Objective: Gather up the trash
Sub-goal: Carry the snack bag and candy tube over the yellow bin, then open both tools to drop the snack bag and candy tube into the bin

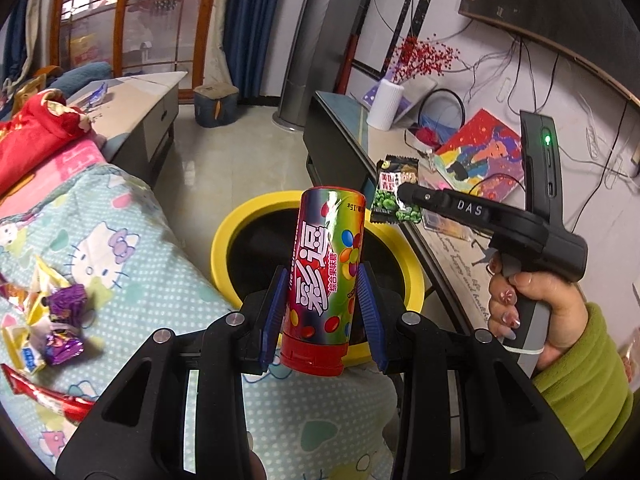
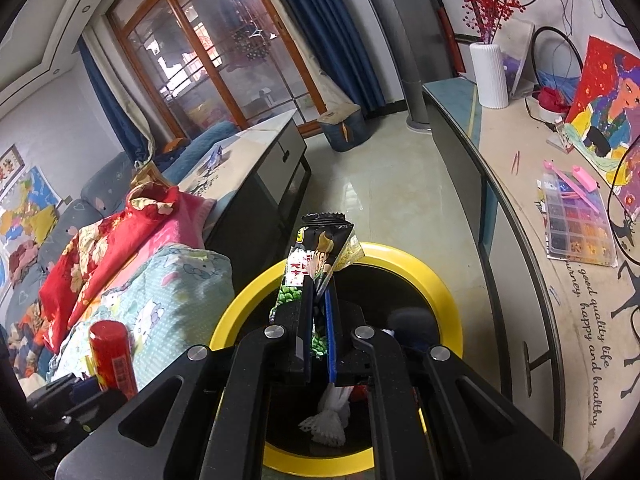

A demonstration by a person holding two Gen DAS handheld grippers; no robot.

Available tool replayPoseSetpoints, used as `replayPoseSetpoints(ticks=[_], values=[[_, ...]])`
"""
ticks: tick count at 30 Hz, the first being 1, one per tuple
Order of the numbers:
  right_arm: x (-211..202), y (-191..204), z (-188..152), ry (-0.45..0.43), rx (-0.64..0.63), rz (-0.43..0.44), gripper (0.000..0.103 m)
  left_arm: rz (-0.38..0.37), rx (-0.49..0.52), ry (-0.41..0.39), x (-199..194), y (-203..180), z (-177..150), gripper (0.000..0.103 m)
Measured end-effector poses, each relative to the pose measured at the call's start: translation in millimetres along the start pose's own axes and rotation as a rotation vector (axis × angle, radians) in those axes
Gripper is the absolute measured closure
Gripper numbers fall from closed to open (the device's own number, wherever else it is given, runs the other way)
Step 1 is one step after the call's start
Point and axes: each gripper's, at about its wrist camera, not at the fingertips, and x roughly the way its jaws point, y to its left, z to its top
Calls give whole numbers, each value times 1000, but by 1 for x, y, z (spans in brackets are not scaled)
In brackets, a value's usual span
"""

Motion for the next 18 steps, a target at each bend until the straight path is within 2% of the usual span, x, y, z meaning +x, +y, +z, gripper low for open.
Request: replayPoseSetpoints(ticks=[18], values=[[27,-20,-12,79,23,15,96,-18,-26,76,51,-5,-6,74]])
